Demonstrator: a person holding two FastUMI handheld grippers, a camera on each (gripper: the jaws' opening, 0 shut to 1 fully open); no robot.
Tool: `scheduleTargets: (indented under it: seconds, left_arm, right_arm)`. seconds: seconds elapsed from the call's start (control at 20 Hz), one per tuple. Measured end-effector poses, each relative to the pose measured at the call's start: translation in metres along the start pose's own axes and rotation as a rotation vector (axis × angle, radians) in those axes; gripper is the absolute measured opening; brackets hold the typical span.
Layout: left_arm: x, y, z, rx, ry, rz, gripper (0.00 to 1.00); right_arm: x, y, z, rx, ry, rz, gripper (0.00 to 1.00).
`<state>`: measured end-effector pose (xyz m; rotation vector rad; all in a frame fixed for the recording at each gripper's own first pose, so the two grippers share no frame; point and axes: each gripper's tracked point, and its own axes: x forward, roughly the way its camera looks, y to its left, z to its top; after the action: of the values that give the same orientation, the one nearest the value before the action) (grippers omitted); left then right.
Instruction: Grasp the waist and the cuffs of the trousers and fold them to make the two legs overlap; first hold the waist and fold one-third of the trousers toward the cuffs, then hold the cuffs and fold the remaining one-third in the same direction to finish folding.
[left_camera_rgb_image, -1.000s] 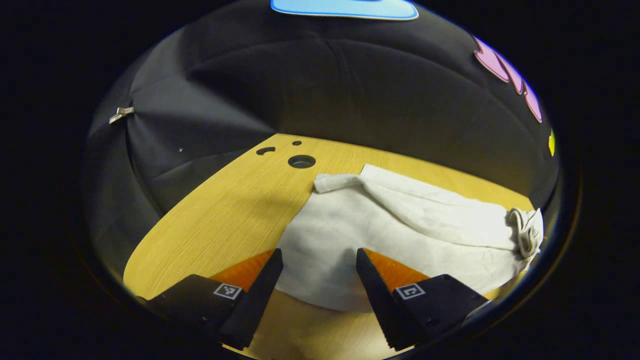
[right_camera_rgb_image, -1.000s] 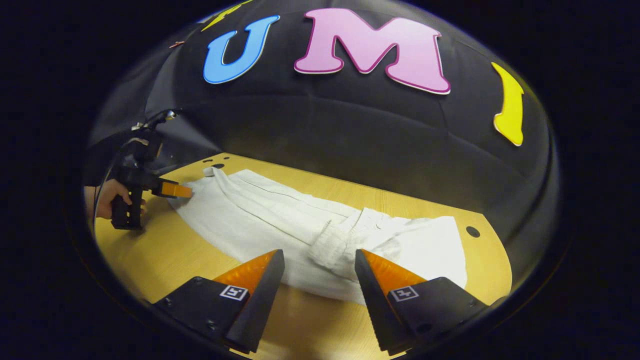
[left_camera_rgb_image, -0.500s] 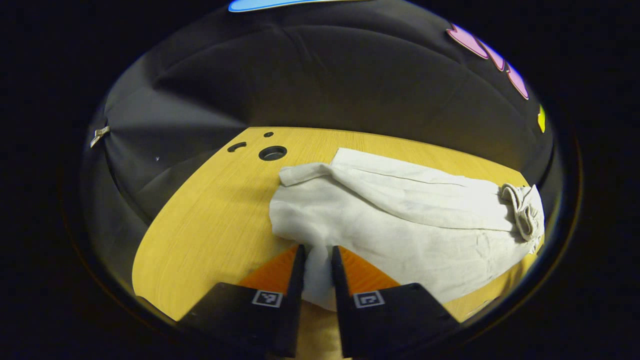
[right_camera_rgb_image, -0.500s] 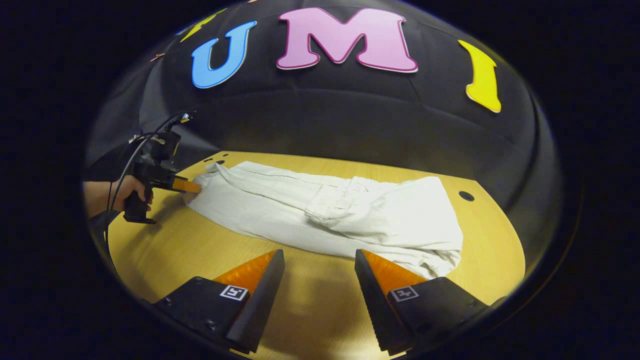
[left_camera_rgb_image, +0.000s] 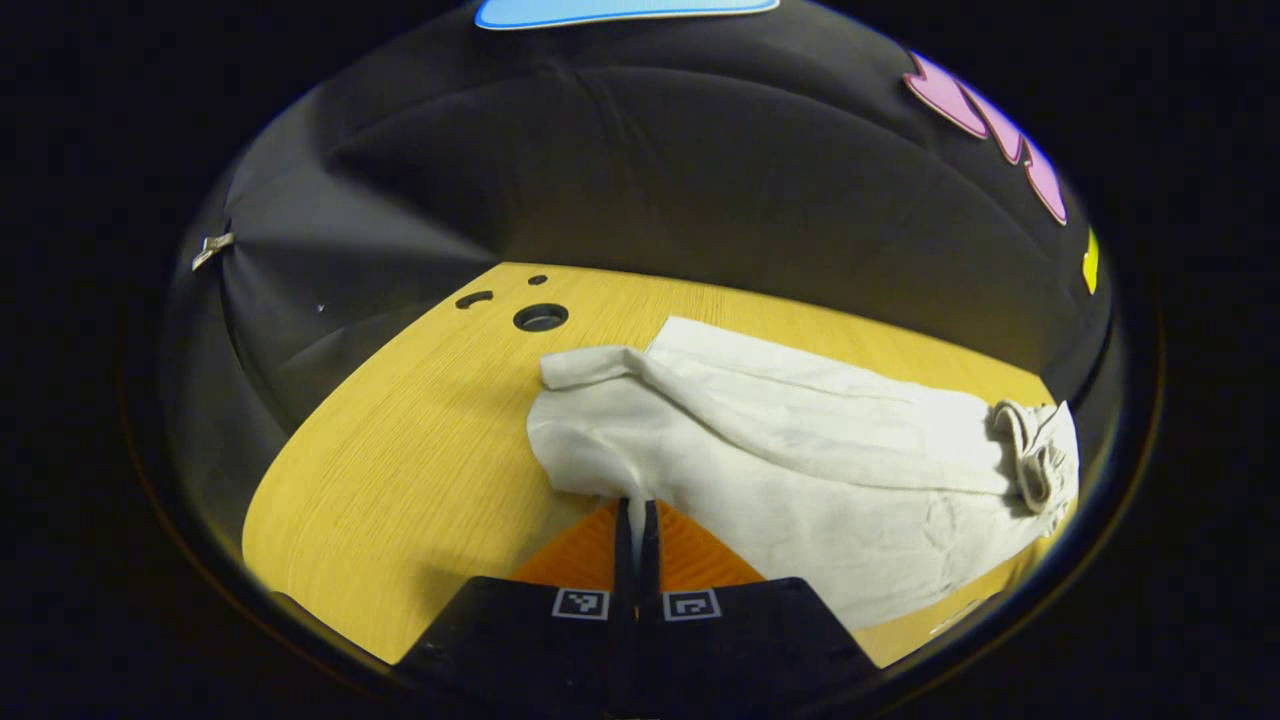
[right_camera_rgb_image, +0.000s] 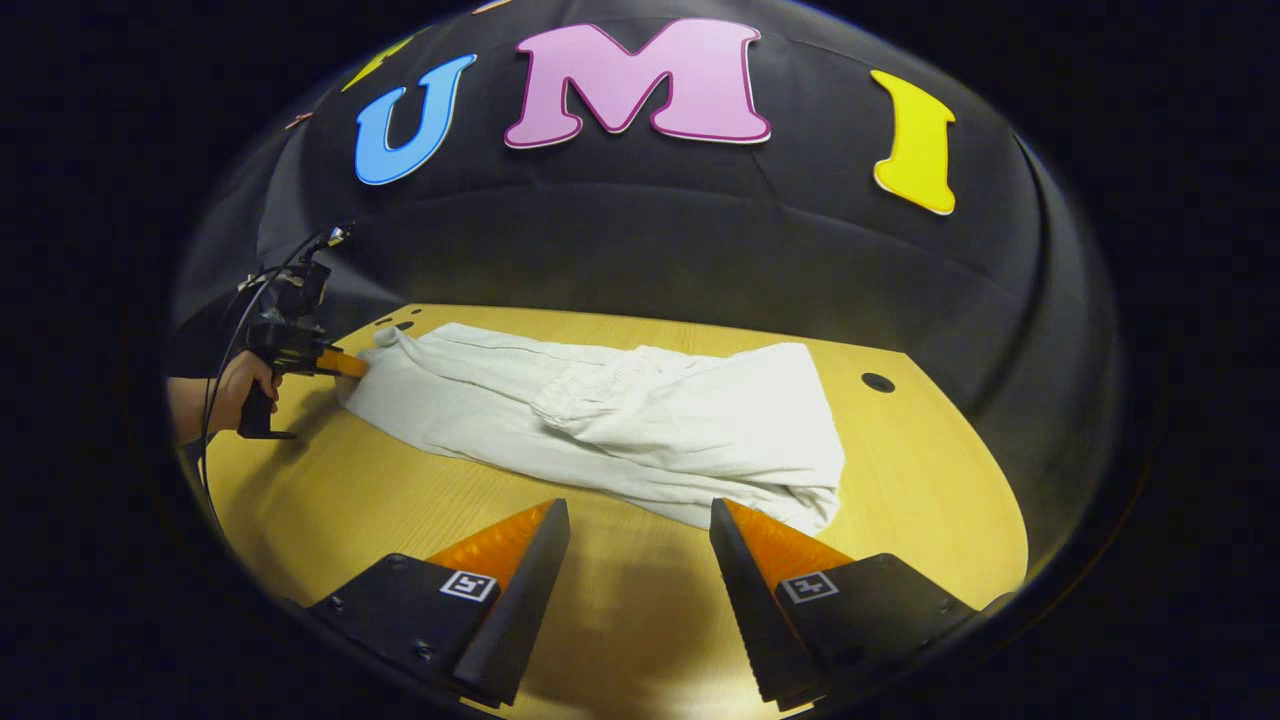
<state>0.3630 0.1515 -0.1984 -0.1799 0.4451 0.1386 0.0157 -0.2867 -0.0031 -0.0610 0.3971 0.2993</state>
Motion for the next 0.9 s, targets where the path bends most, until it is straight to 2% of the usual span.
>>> scheduleTargets:
  seconds: [0.15,0.25,0.3,0.4,0.5,0.55,0.65,0.9]
  left_arm:
    - [-0.013,-0.013,0.032,-0.092,-0.086,-0.033,0.05]
    - [-0.023,-0.014,0.049,-0.107,-0.113,-0.041,0.06]
    - [-0.027,-0.017,0.06,-0.115,-0.132,-0.042,0.02]
    - [-0.039,-0.024,0.075,-0.141,-0.154,-0.06,0.05]
    - [-0.051,-0.037,0.092,-0.142,-0.171,-0.078,0.08]
    - [-0.057,-0.045,0.102,-0.139,-0.182,-0.088,0.05]
    - [-0.068,-0.068,0.118,-0.136,-0.205,-0.118,0.05]
    - [-0.108,-0.145,0.153,-0.083,-0.256,-0.212,0.05]
  right_arm:
    - [-0.006,-0.014,0.001,-0.018,-0.008,-0.017,0.87]
    - [-0.009,-0.02,-0.001,-0.023,-0.001,-0.021,0.87]
    - [-0.01,-0.022,-0.002,-0.02,0.003,-0.02,0.87]
    - [-0.014,-0.026,-0.002,-0.016,0.011,-0.02,0.87]
    - [-0.019,-0.032,0.0,-0.016,0.014,-0.024,0.87]
    - [-0.022,-0.035,0.002,-0.012,0.014,-0.026,0.87]
    - [-0.031,-0.047,0.009,0.0,0.01,-0.037,0.87]
    - [-0.053,-0.085,0.021,0.024,0.002,-0.087,0.87]
